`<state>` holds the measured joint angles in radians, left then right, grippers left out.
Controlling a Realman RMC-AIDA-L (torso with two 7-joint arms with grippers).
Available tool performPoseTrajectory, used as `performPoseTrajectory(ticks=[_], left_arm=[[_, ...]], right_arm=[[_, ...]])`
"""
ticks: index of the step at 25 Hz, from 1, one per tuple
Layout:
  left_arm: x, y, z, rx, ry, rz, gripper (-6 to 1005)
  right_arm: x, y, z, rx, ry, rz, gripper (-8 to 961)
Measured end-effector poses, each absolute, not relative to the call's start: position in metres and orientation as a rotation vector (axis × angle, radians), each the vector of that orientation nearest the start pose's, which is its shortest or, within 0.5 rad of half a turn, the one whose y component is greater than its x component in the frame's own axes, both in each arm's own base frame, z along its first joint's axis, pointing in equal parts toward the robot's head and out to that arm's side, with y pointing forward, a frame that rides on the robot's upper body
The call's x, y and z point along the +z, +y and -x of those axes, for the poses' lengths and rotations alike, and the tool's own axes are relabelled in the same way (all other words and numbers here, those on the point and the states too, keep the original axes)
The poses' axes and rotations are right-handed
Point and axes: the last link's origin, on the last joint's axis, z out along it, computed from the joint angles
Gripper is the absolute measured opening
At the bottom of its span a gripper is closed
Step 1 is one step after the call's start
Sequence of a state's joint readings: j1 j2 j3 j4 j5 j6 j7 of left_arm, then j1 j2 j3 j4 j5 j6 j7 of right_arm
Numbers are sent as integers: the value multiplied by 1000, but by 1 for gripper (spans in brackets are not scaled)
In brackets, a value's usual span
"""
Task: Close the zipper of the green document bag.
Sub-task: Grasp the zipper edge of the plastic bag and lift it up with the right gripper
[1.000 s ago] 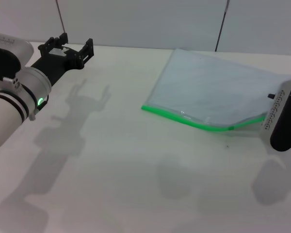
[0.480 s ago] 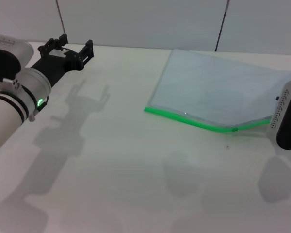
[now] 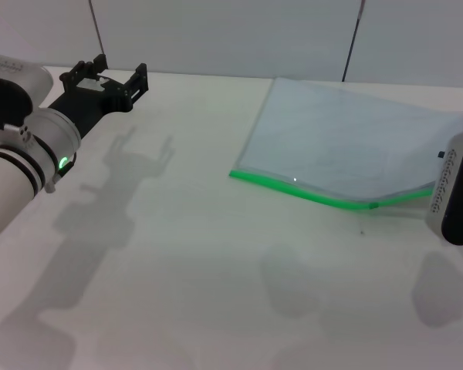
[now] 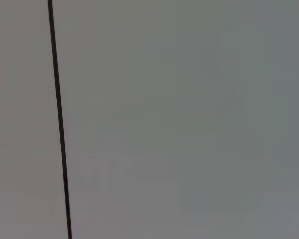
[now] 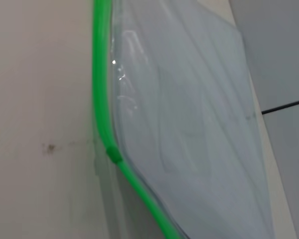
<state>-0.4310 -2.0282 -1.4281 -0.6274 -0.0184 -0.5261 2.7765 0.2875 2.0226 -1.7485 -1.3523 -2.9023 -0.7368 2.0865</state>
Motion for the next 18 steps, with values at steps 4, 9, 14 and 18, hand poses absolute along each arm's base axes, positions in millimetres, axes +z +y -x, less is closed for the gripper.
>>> performPoseTrajectory(ticks=[4,9,14,18], left_arm=[[-4,405,275,-590,-615,1802,721],[-4,405,276,-592,-617,1798,721],[-4,405,276,-592,-617,1797,721],[-3,405,276,-592,-618,1796,721]], right_arm=[[-7,366,-248,-707,-244,2270,518],[-7,368,-246,-720,-325,2254,518],[-8,370,-249,-743,-398,2238,517],[-9,370,-252,-765,-450,2231,517]])
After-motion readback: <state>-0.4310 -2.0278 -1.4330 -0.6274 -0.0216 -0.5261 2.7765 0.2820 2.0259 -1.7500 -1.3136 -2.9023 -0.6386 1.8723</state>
